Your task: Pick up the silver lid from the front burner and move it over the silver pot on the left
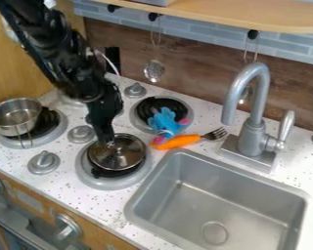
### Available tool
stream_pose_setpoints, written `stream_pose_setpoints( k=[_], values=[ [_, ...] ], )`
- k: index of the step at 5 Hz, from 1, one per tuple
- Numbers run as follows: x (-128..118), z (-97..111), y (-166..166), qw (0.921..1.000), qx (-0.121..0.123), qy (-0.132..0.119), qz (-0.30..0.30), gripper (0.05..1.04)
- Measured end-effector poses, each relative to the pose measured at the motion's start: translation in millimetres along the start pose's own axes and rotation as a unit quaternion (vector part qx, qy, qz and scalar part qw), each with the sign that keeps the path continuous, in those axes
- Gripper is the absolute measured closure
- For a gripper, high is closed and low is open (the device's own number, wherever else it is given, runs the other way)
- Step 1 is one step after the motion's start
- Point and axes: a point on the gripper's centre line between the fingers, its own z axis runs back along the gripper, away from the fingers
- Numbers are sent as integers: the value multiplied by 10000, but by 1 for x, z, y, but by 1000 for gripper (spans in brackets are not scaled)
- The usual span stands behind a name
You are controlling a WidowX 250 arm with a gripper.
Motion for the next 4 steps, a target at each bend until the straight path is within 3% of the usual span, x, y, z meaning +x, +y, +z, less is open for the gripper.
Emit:
stream_pose_setpoints(
  k=[2,3,4],
  values=[
    [4,3,-8,9998,-17,-129,-128,233],
    [12,2,-12,9997,-7,-166,-188,72],
    [20,-12,-17,9995,-94,-140,-257,75]
  ],
)
